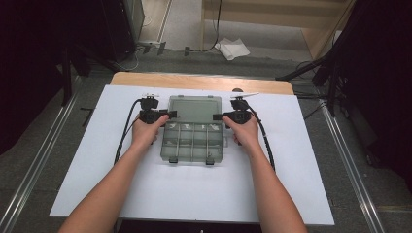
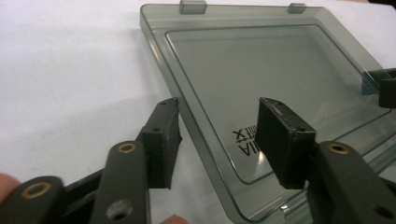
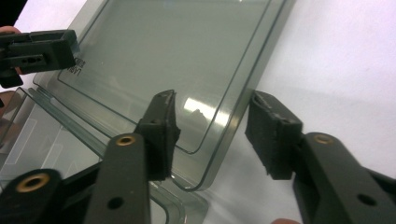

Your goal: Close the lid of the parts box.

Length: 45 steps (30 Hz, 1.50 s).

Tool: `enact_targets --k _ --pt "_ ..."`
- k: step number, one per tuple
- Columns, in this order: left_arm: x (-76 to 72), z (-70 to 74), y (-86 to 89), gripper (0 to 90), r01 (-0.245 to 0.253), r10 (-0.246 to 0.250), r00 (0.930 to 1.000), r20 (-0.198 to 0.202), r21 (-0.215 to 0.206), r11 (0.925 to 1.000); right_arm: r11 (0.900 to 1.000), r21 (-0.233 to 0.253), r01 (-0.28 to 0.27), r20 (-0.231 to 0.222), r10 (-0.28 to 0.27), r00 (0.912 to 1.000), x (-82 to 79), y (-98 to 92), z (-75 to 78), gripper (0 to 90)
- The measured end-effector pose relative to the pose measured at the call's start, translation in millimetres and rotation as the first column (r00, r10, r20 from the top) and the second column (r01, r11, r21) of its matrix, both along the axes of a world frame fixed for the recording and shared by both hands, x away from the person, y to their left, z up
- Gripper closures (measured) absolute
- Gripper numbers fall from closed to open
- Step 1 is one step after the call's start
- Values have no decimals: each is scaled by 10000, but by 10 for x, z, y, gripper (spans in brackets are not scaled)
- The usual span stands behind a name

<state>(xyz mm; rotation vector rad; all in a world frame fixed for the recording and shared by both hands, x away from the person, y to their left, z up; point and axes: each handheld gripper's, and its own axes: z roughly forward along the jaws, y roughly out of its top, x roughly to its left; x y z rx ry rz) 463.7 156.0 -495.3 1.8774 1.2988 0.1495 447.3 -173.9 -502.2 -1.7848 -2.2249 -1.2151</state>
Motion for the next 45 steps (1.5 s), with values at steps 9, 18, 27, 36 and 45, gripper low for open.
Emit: enact_targets --k 9,18,27,36,45 --pt "-55 123 11 576 147 -143 9976 673 -53 9999 9997 -203 138 1097 -115 9939 -94 -54 130 745" --pt "-132 225 64 698 88 -69 9928 1196 -150 9998 9985 -429 326 1915 -238 9812 -201 -62 187 829" --pt "-198 316 123 837 199 -202 9895 1431 31 9998 9978 -189 635 2102 -581 9759 -286 -50 211 850" --pt "-233 299 139 845 282 -260 9840 1763 -100 9996 9976 91 686 2443 -687 9673 -255 -85 370 778" --pt "-245 294 144 846 396 -357 9803 1945 -161 9991 9949 -259 975 2601 -875 9616 -95 -89 595 779"
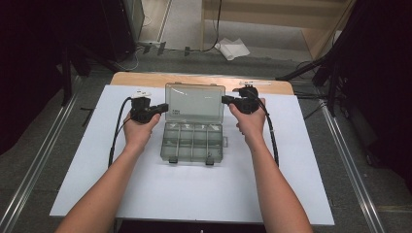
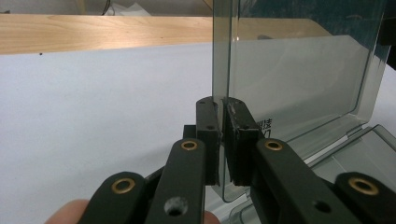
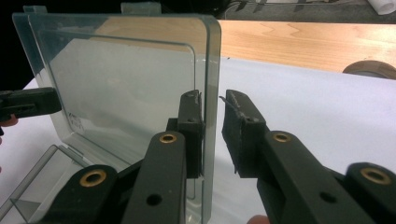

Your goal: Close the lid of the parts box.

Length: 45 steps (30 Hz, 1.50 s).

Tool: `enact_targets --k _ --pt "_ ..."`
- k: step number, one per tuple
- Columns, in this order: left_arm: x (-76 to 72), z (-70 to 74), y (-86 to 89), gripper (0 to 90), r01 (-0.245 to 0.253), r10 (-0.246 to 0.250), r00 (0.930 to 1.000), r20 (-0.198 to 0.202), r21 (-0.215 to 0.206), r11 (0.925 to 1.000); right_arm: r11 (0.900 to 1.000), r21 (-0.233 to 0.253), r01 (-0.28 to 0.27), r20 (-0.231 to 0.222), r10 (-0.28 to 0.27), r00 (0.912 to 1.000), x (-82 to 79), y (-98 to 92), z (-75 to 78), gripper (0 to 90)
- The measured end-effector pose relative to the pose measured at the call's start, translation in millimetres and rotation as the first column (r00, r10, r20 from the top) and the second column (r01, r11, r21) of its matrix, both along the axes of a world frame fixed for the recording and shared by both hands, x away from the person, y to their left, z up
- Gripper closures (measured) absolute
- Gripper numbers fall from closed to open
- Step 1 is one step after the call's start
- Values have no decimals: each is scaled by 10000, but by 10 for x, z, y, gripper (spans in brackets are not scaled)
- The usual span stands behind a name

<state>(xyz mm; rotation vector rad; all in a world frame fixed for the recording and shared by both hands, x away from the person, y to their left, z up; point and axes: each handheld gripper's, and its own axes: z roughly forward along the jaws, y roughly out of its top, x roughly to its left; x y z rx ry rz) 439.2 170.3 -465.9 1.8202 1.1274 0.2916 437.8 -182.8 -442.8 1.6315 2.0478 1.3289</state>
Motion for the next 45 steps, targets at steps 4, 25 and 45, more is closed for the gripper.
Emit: enact_targets --k 4,25,45 --pt "-1 0 4 846 29 -29 10000 15 17 10000 10000 19 -79 -110 80 9999 16 28 -12 830" --pt "141 234 166 890 -454 390 9962 -779 -819 9956 9991 -416 -121 503 142 9986 -146 34 25 853" --pt "461 115 24 897 260 -546 9826 -1774 -1594 9869 9989 -246 -408 913 429 9949 -220 -10 -4 848"
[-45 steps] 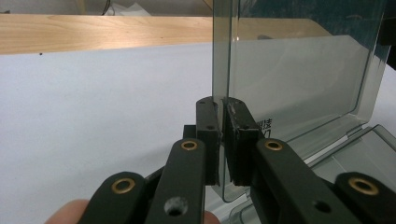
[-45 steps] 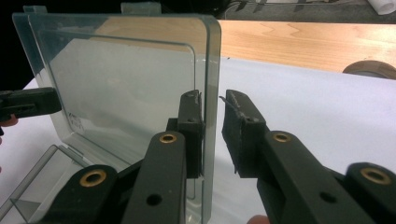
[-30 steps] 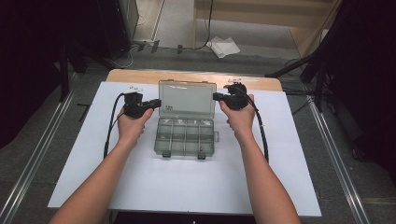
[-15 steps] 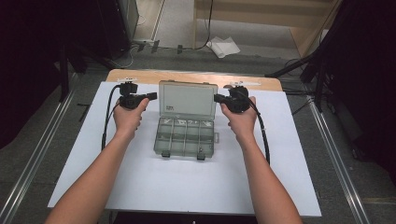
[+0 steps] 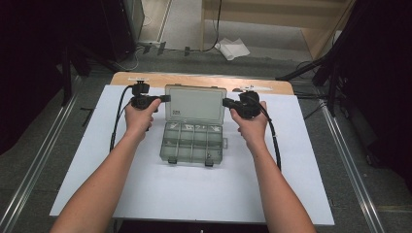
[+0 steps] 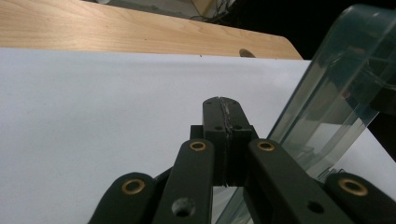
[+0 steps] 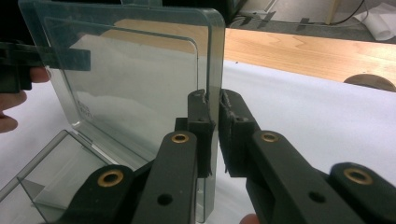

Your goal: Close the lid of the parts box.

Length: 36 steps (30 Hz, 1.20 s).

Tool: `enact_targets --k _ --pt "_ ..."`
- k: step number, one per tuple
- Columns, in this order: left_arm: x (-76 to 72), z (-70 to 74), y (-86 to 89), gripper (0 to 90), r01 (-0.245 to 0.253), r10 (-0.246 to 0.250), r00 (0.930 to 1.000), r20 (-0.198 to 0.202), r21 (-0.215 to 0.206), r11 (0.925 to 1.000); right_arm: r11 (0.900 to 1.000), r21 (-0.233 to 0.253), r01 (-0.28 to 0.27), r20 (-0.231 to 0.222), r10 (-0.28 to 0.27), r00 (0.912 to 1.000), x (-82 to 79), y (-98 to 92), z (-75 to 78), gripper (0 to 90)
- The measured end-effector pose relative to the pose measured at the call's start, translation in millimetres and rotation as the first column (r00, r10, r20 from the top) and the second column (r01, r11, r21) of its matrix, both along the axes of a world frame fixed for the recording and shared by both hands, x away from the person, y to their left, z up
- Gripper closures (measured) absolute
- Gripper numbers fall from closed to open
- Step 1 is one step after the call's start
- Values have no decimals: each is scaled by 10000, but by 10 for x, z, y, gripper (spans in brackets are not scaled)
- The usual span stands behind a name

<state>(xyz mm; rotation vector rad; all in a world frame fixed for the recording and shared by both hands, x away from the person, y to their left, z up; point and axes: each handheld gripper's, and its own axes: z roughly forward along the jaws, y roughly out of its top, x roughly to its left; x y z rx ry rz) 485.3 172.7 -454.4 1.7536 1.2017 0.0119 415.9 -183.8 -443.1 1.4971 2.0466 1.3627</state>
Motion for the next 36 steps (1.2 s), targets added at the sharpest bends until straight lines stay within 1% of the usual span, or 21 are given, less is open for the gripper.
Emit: enact_targets --k 2,5,7,9,12,13,15,16,18,19,20,22,24,25,26,28,29,31,33,36 --pt "2 -5 11 897 48 -52 9999 -157 -236 9997 10000 4 -75 37 75 10000 -1 -5 -1 845" --pt "-9 -5 16 897 136 -139 9998 -127 -267 9996 9999 8 -165 99 165 9998 3 -13 -9 826" --pt "-17 0 20 897 172 -173 9998 -53 -170 9997 9997 40 -232 100 232 9997 4 -12 -12 796" --pt "-22 1 29 897 213 -213 9998 -7 -223 9995 9997 37 -235 87 234 9997 -1 -18 -8 754" --pt "-43 17 29 898 225 -223 9997 109 -154 9996 9989 148 -453 125 451 9989 -18 -53 -4 681" --pt "-49 23 26 898 265 -263 9995 187 -92 9996 9989 45 -456 209 455 9987 -25 -70 -6 646" --pt "-59 34 23 898 303 -301 9993 227 -95 9995 9981 27 -612 196 611 9979 -42 -122 -12 590" --pt "-62 37 22 897 295 -293 9993 252 -96 9995 9976 75 -689 258 686 9973 -54 -164 -22 580" --pt "-65 40 21 898 313 -310 9991 279 -115 9994 9960 444 -777 208 768 9968 -72 -261 -40 578" --pt "-67 39 21 898 312 -308 9991 295 -122 9994 9951 634 -765 210 753 9969 -78 -307 -50 597" --pt "-69 36 21 897 320 -315 9990 324 -133 9994 9954 671 -681 170 671 9976 -87 -337 -59 639" --pt "-78 35 23 897 314 -309 9990 317 -149 9994 9973 415 -603 49 601 9982 -86 -352 -74 706" --pt "-87 31 23 898 293 -290 9990 337 -99 9995 9978 427 -516 -163 524 9985 -83 -327 -76 785" --pt "-91 29 23 897 285 -282 9990 346 -101 9995 9989 299 -373 -266 381 9989 -71 -308 -79 820" --pt "-94 26 24 898 284 -280 9989 371 -126 9995 9995 232 -218 -345 226 9992 -61 -281 -83 850" --pt "-103 25 30 898 249 -244 9990 366 -126 9996 9995 280 -112 -444 124 9989 -43 -231 -92 894" --pt "-108 26 34 897 271 -267 9989 377 -111 9996 9999 167 -41 -493 49 9988 -37 -200 -94 900" --pt "-121 29 35 897 283 -280 9989 377 -80 9996 9998 101 141 -545 -135 9984 -26 -143 -98 900" --pt "-139 37 32 897 281 -280 9988 401 -24 9996 9991 -324 280 -412 -294 9987 -26 -83 -99 900" --pt "-160 42 32 897 305 -304 9983 494 -6 9995 9992 -341 223 -398 -236 9989 -27 -35 -94 900"
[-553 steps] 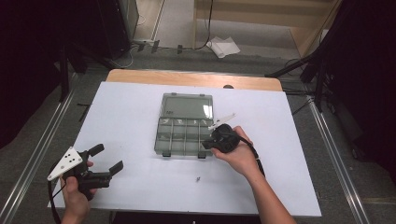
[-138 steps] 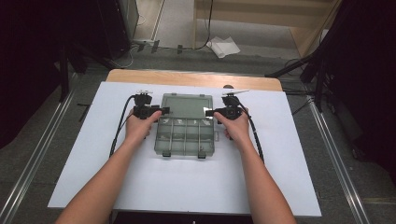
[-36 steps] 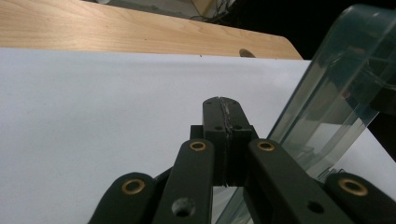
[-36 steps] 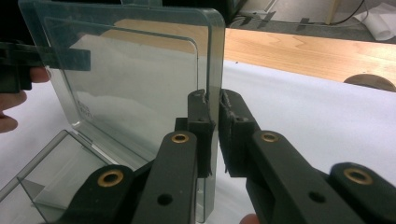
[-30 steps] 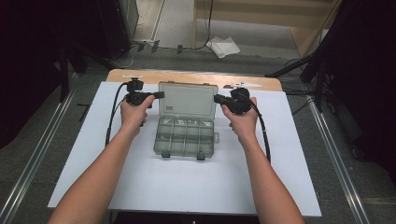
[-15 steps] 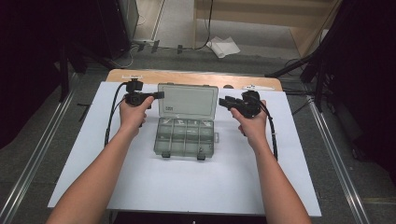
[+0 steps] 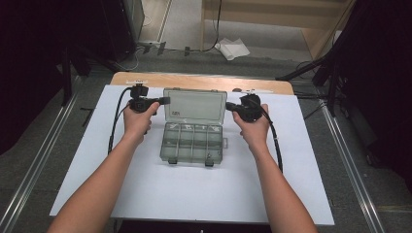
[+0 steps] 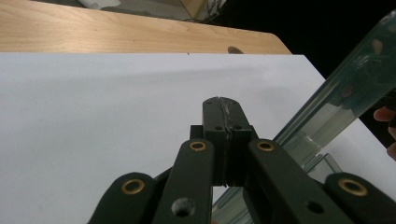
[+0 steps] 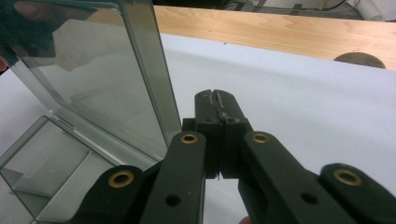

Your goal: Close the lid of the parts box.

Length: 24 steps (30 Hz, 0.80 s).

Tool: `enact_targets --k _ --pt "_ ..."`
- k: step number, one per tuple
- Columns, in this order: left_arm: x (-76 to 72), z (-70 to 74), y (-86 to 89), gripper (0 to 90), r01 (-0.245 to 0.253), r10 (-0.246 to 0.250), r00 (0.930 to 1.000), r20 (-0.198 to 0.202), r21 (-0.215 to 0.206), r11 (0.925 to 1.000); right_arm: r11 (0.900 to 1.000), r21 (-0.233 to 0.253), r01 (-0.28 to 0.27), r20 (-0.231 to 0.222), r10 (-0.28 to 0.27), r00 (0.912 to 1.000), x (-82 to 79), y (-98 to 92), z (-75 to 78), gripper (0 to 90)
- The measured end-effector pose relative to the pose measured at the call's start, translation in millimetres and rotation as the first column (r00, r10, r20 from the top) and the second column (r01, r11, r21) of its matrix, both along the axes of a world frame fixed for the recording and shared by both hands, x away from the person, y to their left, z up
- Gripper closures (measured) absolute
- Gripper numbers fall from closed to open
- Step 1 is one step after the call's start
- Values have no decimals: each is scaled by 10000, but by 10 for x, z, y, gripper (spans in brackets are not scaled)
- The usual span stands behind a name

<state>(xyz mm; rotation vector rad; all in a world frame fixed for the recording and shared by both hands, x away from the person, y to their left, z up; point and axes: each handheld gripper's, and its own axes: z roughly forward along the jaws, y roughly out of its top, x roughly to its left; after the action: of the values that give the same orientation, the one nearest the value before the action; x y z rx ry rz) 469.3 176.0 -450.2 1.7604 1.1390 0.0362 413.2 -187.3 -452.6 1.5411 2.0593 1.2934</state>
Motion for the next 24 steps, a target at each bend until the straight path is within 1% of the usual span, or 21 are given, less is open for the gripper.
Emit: enact_targets --k 3,6,8,12,13,16,20,23,24 --pt "-26 1 3 897 -4 4 10000 45 -5 10000 9997 220 95 -140 -92 9999 3 6 10 900" --pt "-66 4 -4 897 -32 32 10000 92 41 10000 9990 431 120 -167 -113 9998 2 6 12 900" --pt "-92 11 -4 897 -68 66 9998 178 107 9999 9990 441 -7 -172 14 9999 -2 8 10 900" --pt "-141 23 -3 897 45 -46 9997 258 62 10000 9974 674 -237 -252 254 9994 -27 18 26 900" --pt "-155 23 -2 897 82 -83 9995 300 28 10000 9973 646 -344 -212 359 9991 -35 17 30 900" --pt "-199 27 5 897 99 -103 9991 402 93 9999 9969 658 -429 -216 444 9988 -67 32 36 900" --pt "-258 39 9 897 136 -138 9984 551 28 9999 9961 697 -537 -111 546 9984 -116 35 23 900" --pt "-304 54 18 897 311 -301 9973 663 -131 9994 9950 787 -616 -91 625 9980 -158 33 10 900" --pt "-321 61 23 897 380 -374 9968 711 -71 9993 9942 854 -658 -82 667 9977 -176 35 7 900"
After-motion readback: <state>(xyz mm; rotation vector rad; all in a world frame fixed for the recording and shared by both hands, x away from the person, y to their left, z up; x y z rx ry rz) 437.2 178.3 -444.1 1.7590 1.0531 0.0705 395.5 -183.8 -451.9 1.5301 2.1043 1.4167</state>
